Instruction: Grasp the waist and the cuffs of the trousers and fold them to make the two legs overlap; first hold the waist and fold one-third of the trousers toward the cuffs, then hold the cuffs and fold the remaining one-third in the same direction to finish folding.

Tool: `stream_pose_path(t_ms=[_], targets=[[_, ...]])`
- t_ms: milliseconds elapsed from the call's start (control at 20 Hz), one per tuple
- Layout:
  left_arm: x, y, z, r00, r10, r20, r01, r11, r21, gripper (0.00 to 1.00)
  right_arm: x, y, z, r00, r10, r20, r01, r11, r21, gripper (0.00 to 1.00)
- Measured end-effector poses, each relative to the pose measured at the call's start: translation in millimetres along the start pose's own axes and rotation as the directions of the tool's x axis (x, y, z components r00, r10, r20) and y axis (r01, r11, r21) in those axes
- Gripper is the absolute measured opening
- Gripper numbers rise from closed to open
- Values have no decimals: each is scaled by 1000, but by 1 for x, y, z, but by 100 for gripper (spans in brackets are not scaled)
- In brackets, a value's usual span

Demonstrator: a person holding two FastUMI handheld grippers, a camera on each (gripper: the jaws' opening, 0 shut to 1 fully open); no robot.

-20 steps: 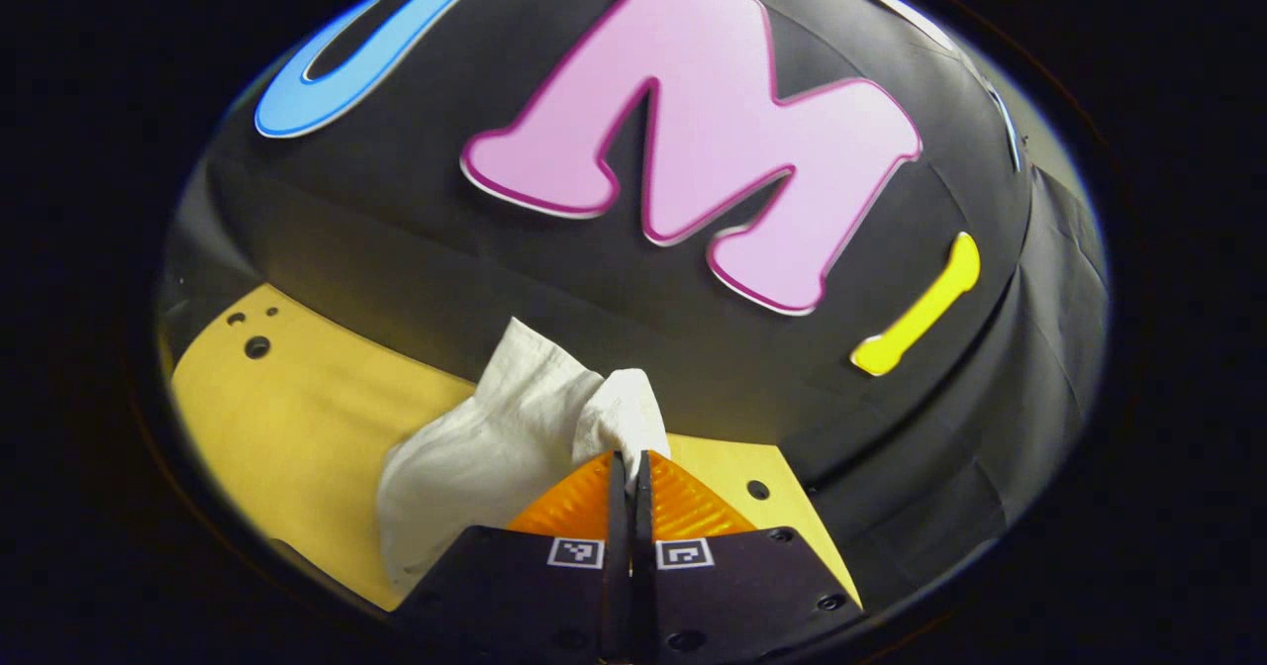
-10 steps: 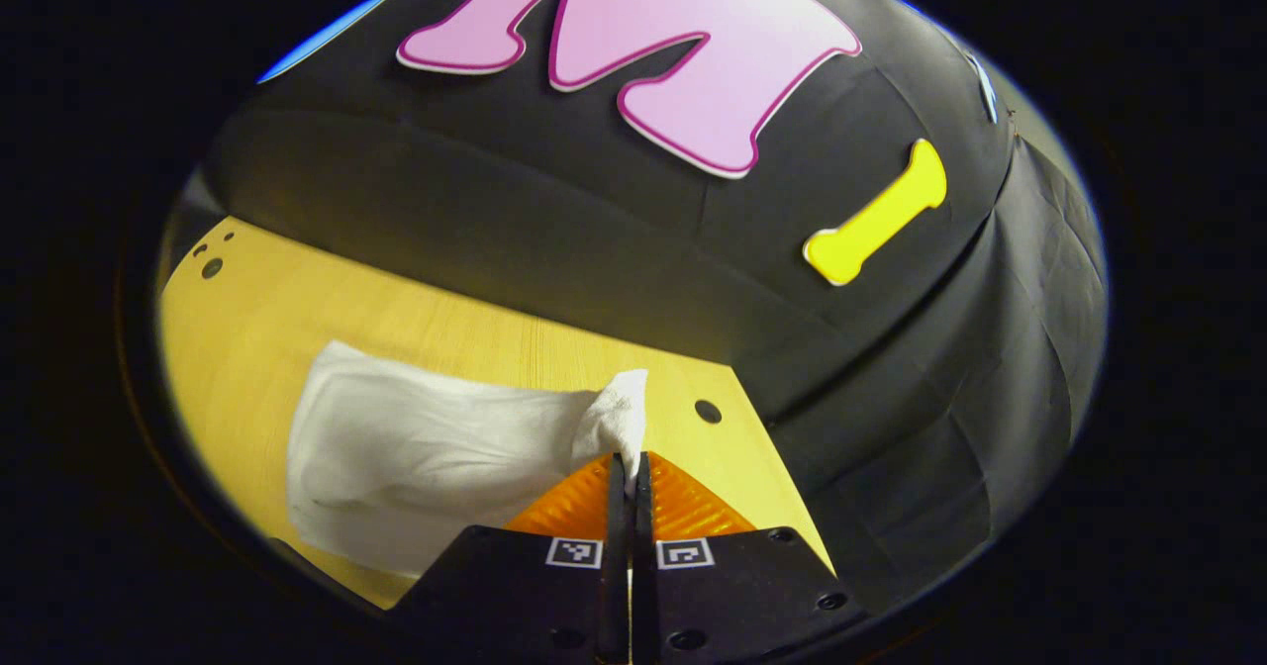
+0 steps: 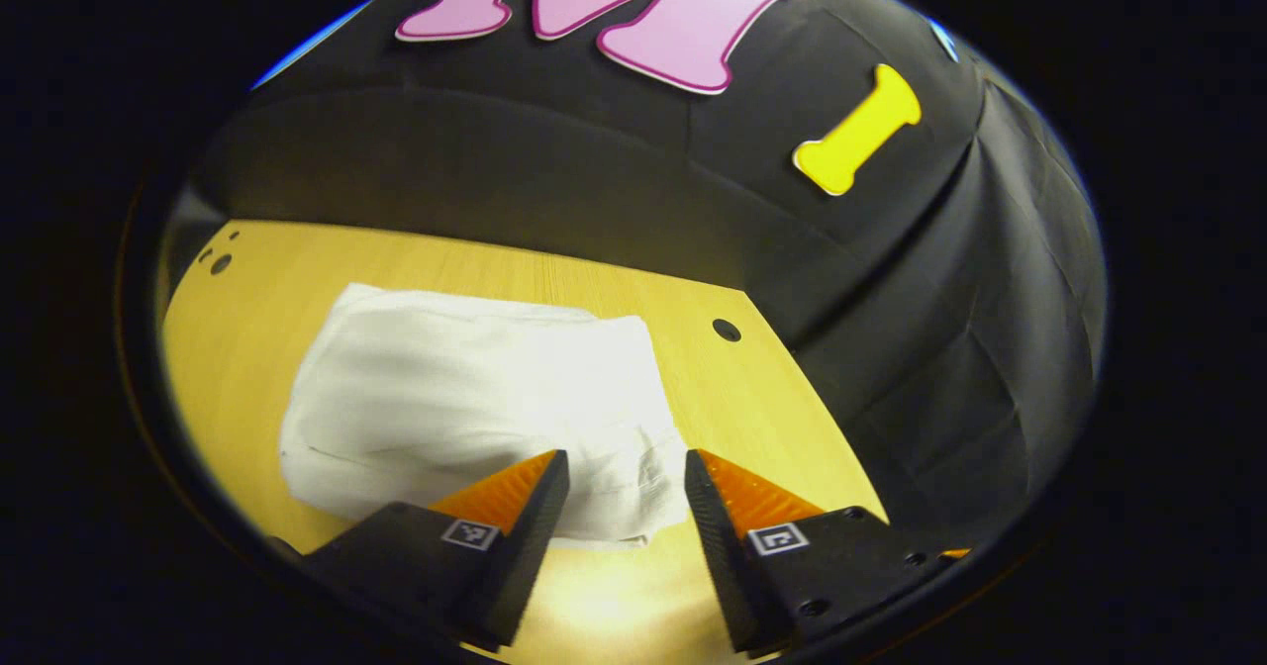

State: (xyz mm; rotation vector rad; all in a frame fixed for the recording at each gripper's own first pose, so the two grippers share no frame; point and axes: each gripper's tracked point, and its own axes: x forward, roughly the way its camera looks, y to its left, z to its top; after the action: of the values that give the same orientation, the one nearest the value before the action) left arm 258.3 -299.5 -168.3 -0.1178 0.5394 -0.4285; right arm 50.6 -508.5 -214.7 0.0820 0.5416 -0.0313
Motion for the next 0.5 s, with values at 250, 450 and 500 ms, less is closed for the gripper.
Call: stream_pose_path(t_ms=[250, 450, 500], targets=[[-73, 20, 10, 990, 69, 121, -87, 985, 150, 96, 3, 17, 8, 999, 50, 15, -49, 998, -38, 99], [-152, 30, 8, 969, 144, 200, -183, 964, 192, 96, -1, 42, 34, 992, 104, 72, -100, 993, -61, 99], [-173, 32, 6, 961, 164, 221, -205, 962, 181, 96, -3, 49, 43, 989, 118, 95, -111, 991, -73, 99]])
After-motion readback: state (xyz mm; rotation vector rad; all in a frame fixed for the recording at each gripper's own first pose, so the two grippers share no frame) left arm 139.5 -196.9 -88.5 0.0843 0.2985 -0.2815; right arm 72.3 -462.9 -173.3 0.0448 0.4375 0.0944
